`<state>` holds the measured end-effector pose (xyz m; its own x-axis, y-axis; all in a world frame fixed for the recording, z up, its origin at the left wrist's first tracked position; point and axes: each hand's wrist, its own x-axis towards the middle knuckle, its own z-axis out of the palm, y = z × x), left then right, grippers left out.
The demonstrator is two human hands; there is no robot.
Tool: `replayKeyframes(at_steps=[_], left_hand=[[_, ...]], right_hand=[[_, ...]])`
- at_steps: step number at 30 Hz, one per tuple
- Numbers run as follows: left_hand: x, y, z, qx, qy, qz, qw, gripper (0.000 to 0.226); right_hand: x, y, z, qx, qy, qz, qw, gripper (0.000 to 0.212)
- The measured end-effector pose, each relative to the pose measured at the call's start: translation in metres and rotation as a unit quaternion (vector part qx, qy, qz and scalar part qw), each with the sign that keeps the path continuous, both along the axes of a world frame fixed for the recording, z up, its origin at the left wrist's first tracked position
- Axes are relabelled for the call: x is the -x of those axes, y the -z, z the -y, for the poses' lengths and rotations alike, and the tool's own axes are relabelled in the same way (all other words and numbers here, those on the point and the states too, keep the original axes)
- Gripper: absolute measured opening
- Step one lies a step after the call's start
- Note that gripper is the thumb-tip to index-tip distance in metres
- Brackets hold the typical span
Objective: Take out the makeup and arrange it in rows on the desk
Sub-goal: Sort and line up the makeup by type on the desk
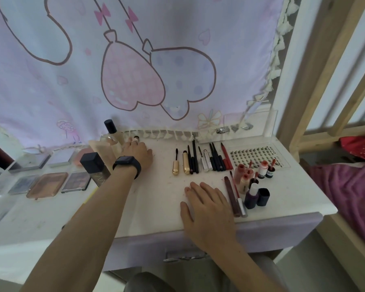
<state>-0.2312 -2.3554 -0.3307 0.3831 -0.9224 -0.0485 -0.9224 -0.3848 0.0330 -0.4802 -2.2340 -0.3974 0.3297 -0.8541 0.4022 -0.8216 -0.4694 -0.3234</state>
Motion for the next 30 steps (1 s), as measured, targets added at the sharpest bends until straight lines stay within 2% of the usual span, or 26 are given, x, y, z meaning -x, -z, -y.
replayKeyframes(at_steps=[6, 10, 13, 20, 23, 25, 28, 30], left_hand=[[0.008, -0.002, -0.005, 0.098, 0.011, 0.028, 0.995, 0.036], [0.003, -0.004, -0.004, 0.058, -0.012, 0.078, 0.995, 0.03], [0.004, -0.007, -0.005, 0.074, -0.013, 0.084, 0.994, 0.031], [0.021, -0.008, -0.019, 0.065, -0.041, -0.081, 0.994, 0.035], [0.034, -0.016, -0.033, 0.047, -0.04, -0.132, 0.989, 0.016], [0.044, -0.022, -0.043, 0.039, -0.04, -0.189, 0.98, 0.011], [0.052, -0.023, -0.057, 0.054, -0.045, -0.261, 0.963, 0.022], [0.053, -0.022, -0.067, 0.087, -0.063, -0.338, 0.935, 0.02]], right_hand=[[0.001, 0.0, 0.0, -0.01, -0.006, -0.001, 1.0, 0.051], [0.0, -0.001, 0.0, -0.014, -0.005, 0.001, 1.0, 0.051], [0.001, -0.002, 0.0, -0.018, -0.007, 0.003, 1.0, 0.052], [0.001, -0.004, -0.001, -0.027, -0.007, -0.003, 1.0, 0.052], [0.0, -0.005, -0.001, -0.027, -0.007, -0.005, 1.0, 0.052], [0.0, -0.006, -0.001, -0.023, -0.005, -0.005, 1.0, 0.052], [0.0, -0.006, 0.0, -0.022, -0.006, -0.002, 1.0, 0.052], [0.001, -0.007, -0.001, -0.024, -0.008, -0.008, 1.0, 0.053]])
